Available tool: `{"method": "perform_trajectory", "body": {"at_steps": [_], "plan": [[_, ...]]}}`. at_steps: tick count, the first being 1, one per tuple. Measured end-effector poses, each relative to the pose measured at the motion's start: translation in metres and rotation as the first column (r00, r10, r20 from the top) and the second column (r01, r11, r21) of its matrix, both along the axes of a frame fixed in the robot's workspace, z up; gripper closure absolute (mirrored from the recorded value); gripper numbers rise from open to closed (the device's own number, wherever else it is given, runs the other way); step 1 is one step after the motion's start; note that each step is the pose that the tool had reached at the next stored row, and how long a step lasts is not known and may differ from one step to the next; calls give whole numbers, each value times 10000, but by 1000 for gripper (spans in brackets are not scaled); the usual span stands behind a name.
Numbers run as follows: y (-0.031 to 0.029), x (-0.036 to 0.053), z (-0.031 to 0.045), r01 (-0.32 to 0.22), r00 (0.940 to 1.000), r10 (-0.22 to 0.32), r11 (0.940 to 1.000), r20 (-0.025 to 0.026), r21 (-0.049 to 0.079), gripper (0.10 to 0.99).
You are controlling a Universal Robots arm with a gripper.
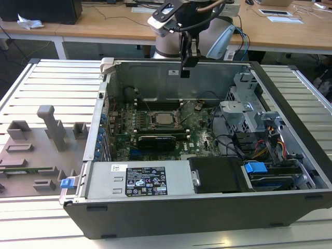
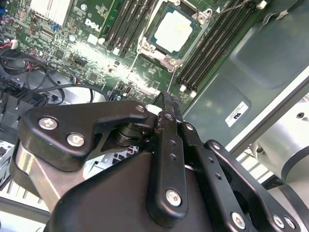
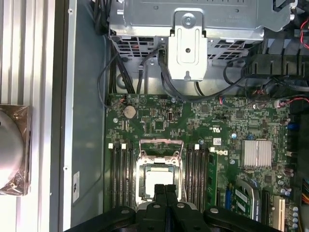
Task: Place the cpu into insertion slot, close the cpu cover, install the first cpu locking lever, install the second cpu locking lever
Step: 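Close the cpu cover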
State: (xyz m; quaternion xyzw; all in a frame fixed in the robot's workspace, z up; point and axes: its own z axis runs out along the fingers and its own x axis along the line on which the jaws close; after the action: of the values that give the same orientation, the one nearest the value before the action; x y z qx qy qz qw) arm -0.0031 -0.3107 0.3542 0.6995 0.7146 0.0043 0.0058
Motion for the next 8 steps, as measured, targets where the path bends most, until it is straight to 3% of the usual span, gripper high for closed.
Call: {"method": "perform_trajectory", "body": {"at_steps": [8], "plan": [[0, 43, -40, 1, 10000, -1, 10000, -1, 1, 980]]}}
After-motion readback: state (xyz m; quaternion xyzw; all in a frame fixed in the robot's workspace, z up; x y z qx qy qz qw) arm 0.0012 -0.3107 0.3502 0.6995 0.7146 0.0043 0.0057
